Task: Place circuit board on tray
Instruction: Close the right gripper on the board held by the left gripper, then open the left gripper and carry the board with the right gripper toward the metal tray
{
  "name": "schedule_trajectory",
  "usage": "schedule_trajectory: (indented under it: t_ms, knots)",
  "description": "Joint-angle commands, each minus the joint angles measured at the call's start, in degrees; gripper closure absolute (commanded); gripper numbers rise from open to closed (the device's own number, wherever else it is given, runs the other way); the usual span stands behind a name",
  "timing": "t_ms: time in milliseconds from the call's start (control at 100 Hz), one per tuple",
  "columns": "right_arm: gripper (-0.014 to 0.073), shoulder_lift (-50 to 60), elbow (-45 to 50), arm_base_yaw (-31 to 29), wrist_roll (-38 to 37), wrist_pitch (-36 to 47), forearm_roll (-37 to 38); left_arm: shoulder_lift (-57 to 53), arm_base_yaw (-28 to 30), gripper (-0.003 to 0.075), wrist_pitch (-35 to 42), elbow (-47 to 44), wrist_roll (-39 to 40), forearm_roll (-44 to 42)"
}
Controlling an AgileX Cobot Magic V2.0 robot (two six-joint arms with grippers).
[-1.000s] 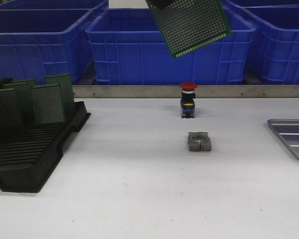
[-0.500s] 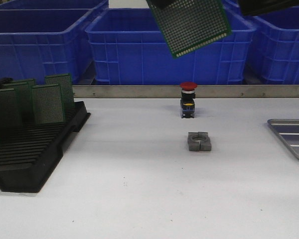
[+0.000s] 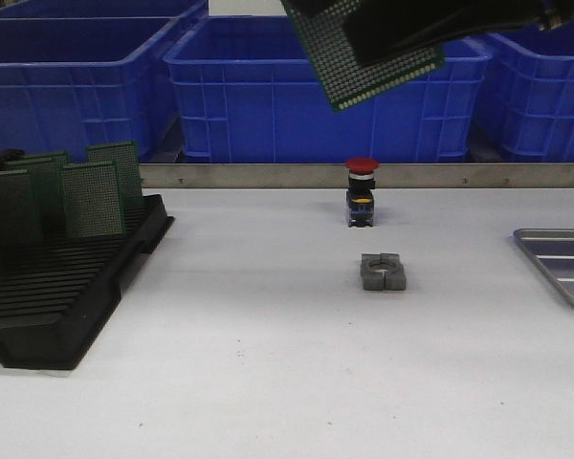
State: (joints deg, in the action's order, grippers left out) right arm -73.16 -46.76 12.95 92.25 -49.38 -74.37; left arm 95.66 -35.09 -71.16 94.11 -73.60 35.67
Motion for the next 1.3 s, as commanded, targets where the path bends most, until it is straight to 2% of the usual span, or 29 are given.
schedule_trajectory:
  t_ms: [0, 200, 340, 450, 600, 690, 830, 970, 1170, 1290]
  knots:
    - [0.0426, 0.96, -1.83, 0.03, 0.85, -0.6, -3.54, -2.72, -0.39, 0.0738, -1.94, 1.3, 0.73, 3.22]
    - [0.0664, 0.96, -1.83, 0.03, 0.85, 0.77, -3.58, -2.72, -0.39, 0.0738, -1.94, 1.3, 0.73, 3.22]
    - [0.0662, 0.96, -1.83, 0.03, 0.85, 1.65, -3.58, -2.72, -0.39, 0.0709, -1.94, 1.3, 0.73, 3.22]
    - [0.0662, 0.96, -1.83, 0.03, 0.85, 2.26, -3.58, -2.72, -0.39, 0.0581, -1.94, 1.3, 0.73, 3.22]
    - [0.0662, 0.96, -1.83, 0.03, 0.85, 2.73, -3.58, -2.72, -0.39, 0.0272, -1.94, 1.3, 0.73, 3.22]
    - [0.0662, 0.96, -1.83, -0.04, 0.85, 2.79, -3.53, -2.72, -0.39, 0.0188, -1.81, 1.3, 0.73, 3.22]
    - [0.0662, 1.56, -1.83, -0.38, 0.21, 3.22, -0.2, -2.72, -0.39, 0.0183, -1.56, 1.3, 0.73, 3.22]
    - [0.0662, 3.52, -1.83, -0.38, -5.64, 4.66, 5.58, -2.72, -0.39, 0.0183, -0.91, 1.3, 0.73, 3.22]
    - [0.0662, 5.21, -1.83, -1.14, -21.09, 7.66, 19.32, -2.72, -0.39, 0.0183, 0.01, 1.3, 0.73, 3.22]
    - [0.0662, 4.94, -1.83, -5.6, -31.51, 9.36, 24.6, -2.72, -0.39, 0.0183, 0.01, 1.3, 0.73, 3.22]
